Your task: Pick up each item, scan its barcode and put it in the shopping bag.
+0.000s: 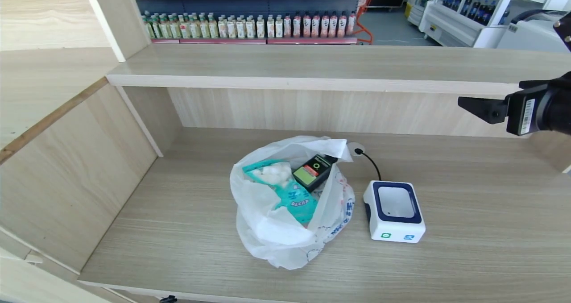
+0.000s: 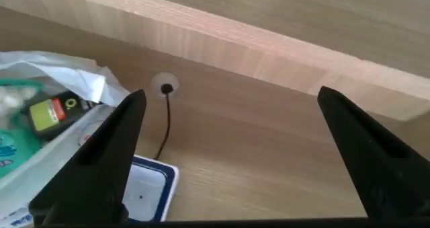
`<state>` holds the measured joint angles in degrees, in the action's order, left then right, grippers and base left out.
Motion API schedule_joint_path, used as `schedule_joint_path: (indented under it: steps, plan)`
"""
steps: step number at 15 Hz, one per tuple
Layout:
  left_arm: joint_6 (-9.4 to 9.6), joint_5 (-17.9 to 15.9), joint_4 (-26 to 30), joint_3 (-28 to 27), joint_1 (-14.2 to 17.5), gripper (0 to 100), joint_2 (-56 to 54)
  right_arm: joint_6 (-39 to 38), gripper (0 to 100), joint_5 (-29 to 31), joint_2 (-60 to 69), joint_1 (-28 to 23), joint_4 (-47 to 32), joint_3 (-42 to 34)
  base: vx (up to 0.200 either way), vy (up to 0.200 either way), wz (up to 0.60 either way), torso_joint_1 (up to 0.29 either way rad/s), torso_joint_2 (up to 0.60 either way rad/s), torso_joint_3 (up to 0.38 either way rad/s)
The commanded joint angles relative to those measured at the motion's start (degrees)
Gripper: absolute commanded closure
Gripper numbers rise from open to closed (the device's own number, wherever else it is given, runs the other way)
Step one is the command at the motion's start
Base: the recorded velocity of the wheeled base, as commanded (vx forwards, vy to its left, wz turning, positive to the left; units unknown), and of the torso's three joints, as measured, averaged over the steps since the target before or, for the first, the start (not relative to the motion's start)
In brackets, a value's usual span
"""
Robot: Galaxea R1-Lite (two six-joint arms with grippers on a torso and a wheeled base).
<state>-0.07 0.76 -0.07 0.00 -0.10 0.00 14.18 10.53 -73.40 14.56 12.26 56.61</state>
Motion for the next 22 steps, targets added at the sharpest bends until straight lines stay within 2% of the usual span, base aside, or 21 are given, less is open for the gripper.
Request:
schedule_joint_path:
  steps: [1,3,6,7,8,9,10,11,12,22]
  plan:
    - [-0.01,0.04,0.07,0.00,0.01,0,0.09,-0.64,0,1.60,5.28,-3.57,0.04,-5.20,0.000,0.000,0.00,0.000,0.00,0.000]
    - [-0.01,0.04,-0.01,0.00,0.01,0,0.09,-4.25,0,1.60,16.27,-9.46,0.04,-19.08,0.000,0.000,0.00,0.000,0.00,0.000]
    - [-0.01,0.04,-0.01,0.00,0.01,0,0.09,-9.08,0,1.42,33.41,-11.13,0.22,-36.05,0.000,0.000,0.00,0.000,0.00,0.000]
    - [-0.01,0.04,-0.01,0.00,0.01,0,0.09,-10.49,0,-0.78,40.97,-13.24,-0.13,-41.50,0.000,0.000,0.00,0.000,0.00,0.000]
    - [-0.01,0.04,0.07,0.00,0.01,0,0.09,-10.84,0,-7.02,49.49,-15.43,-0.13,-47.12,0.000,0.000,0.00,0.000,0.00,0.000]
    - [-0.01,0.04,0.07,0.00,0.01,0,0.09,-10.84,0,-10.80,56.52,-19.65,0.22,-53.98,0.000,0.000,0.00,0.000,0.00,0.000]
    - [-0.01,0.04,-0.01,0.00,0.01,0,0.09,-10.75,0,-10.80,61.36,-21.24,-1.19,-56.61,0.000,0.000,0.00,0.000,0.00,0.000]
    - [-0.01,0.04,-0.01,0.00,0.01,0,0.09,-11.72,0,-10.36,66.90,-21.41,-9.19,-56.61,0.000,0.000,0.00,0.000,0.00,0.000]
    - [-0.01,0.04,-0.01,0.00,0.01,0,0.09,-12.60,0,-10.18,67.86,-21.24,-13.14,-56.53,0.000,0.000,0.00,0.000,0.00,0.000]
    - [-0.01,0.04,0.07,0.00,0.01,0,0.09,-14.00,0,-10.27,67.86,-19.74,-12.70,-56.53,0.000,0.000,0.00,0.000,0.00,0.000]
